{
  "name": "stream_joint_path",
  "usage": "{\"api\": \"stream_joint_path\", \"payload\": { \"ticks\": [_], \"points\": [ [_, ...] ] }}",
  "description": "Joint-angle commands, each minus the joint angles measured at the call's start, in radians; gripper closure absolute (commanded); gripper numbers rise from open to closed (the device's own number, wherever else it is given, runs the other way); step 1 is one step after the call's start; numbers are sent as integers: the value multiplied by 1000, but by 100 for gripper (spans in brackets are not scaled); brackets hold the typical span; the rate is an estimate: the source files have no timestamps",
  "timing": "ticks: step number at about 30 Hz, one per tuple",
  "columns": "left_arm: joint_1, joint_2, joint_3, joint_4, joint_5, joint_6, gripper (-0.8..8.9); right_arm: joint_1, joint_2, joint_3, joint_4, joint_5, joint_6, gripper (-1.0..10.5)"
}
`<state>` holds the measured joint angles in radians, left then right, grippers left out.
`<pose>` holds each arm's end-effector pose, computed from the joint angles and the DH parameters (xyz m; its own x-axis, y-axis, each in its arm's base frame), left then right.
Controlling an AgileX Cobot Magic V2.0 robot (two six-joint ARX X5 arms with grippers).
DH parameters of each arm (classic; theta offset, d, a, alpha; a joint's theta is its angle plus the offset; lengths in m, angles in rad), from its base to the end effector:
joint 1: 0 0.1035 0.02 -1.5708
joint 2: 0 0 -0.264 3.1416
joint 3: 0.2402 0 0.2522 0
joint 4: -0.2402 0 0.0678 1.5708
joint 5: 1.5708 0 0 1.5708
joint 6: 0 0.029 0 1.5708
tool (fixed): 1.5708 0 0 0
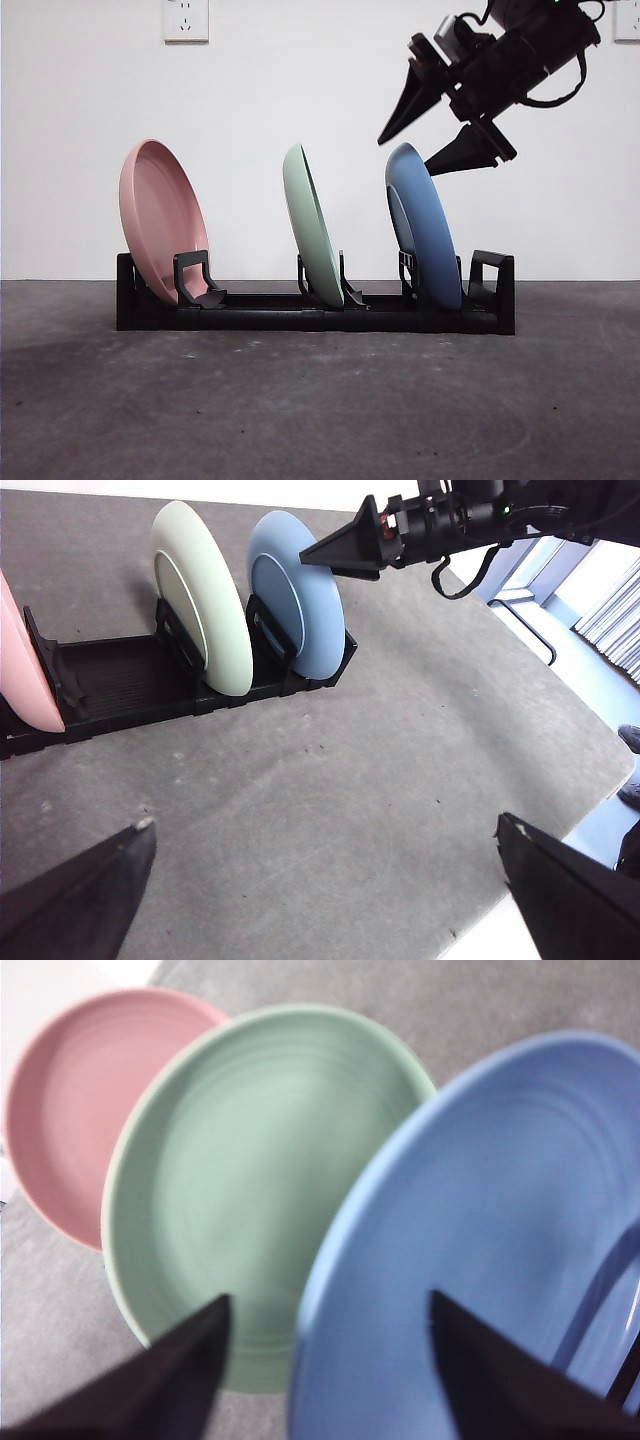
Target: Place the plate
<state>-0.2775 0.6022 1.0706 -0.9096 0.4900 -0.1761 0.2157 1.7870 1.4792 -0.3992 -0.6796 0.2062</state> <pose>0.0716 -0.0346 0.3773 0.6384 -0.6712 -0.3768 0.5690 0.7412 -0.3563 0.3839 0.1028 0.2856 0.4432 0.7405 -0.5052 -0.4899 0.6721 0.5553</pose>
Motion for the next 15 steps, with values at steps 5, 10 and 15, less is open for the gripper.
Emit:
{"api": "stream_joint_path", "payload": {
  "ticks": [5, 10, 15],
  "points": [
    [-4, 3, 18, 12, 5, -2, 251, 5, 18, 26, 13, 0, 0, 868],
    [-4, 3, 18, 11, 5, -1, 251, 5, 18, 26, 14, 0, 19, 935],
    [-4, 3, 18, 12, 5, -1, 251, 5, 14, 27, 14, -2, 51, 935]
  ]
}}
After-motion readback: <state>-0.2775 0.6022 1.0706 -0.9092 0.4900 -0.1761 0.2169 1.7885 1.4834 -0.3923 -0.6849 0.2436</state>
